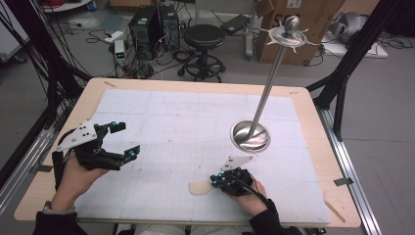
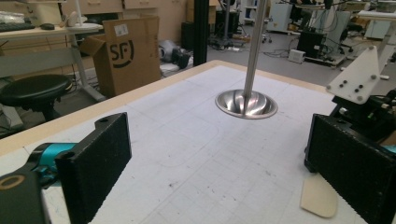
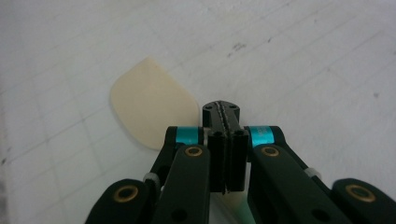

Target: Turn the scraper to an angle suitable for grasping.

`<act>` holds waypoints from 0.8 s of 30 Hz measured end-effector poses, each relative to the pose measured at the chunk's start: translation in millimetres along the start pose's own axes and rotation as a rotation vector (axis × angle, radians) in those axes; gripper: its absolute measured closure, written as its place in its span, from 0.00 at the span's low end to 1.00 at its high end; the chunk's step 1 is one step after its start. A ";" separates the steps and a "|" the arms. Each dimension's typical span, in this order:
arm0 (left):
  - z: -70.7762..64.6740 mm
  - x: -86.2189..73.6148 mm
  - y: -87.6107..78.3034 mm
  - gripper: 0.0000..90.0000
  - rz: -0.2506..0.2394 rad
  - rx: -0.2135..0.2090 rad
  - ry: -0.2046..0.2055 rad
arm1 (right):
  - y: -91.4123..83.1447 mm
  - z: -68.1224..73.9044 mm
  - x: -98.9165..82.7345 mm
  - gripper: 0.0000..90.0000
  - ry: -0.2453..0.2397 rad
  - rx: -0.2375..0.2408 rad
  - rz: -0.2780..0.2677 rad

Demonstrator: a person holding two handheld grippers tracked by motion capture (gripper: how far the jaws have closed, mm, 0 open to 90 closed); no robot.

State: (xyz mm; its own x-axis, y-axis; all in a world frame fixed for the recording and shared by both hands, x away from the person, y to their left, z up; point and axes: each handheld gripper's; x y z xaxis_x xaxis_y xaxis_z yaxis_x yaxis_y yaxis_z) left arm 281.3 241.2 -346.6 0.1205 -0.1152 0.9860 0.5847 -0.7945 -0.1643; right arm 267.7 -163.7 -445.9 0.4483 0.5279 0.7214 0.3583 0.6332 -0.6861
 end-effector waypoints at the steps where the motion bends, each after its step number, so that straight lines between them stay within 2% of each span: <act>1: 0.1 0.2 0.1 0.08 -0.001 0.000 -0.001 | 0.0 0.0 0.0 1.00 0.000 0.000 0.000; 4: 0.2 0.9 1.8 0.08 -0.002 -0.003 -0.003 | -7.2 2.0 -7.3 1.00 0.005 0.002 0.001; 7: -0.1 0.9 3.8 0.08 0.005 -0.007 0.001 | -7.5 2.7 -5.1 1.00 -0.002 -0.001 0.011; 10: -0.7 0.9 5.4 0.08 0.009 -0.010 0.005 | -31.2 -2.3 -1.7 1.00 0.031 -0.015 -0.064; 12: -0.4 1.3 5.3 0.08 0.003 -0.013 -0.001 | -43.9 -4.1 -7.4 1.00 0.061 -0.016 -0.080; 13: -0.4 1.3 5.3 0.08 0.003 -0.013 -0.001 | -43.9 -4.1 -7.4 1.00 0.061 -0.016 -0.080; 14: 0.6 1.6 5.4 0.08 0.005 -0.011 0.001 | -49.6 -1.1 -17.5 1.00 0.066 -0.009 -0.073; 16: 1.2 1.8 6.5 0.08 0.003 -0.009 -0.005 | -51.3 4.0 -25.6 1.00 0.054 -0.003 -0.040; 18: 1.0 1.8 8.0 0.08 0.005 -0.010 -0.004 | -53.4 7.2 -32.6 1.00 0.047 -0.032 0.004; 20: 0.6 1.8 9.1 0.08 0.008 -0.014 -0.004 | -54.5 7.2 -34.5 1.00 0.054 -0.035 0.005; 21: 0.8 2.1 9.7 0.08 0.008 -0.016 -0.002 | -58.4 5.9 -39.7 1.00 0.070 -0.059 0.016; 24: 1.6 2.6 10.7 0.08 0.003 -0.017 -0.005 | -59.2 3.7 -45.6 1.00 0.070 -0.105 0.067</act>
State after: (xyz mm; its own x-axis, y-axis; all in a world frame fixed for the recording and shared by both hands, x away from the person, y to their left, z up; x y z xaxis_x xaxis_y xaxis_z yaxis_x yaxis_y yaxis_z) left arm 289.2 233.3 -345.8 0.1263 -0.1144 0.9854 0.5709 -0.8039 -0.1666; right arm 223.0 -223.2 -437.8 0.5289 0.5242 0.6674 0.4075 0.5330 -0.7415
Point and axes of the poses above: each handheld gripper's, and its own axes: y roughly forward along the jaws, x roughly out of its top, z roughly to its left, and after that the axes turned 1 degree about -x, right-handed
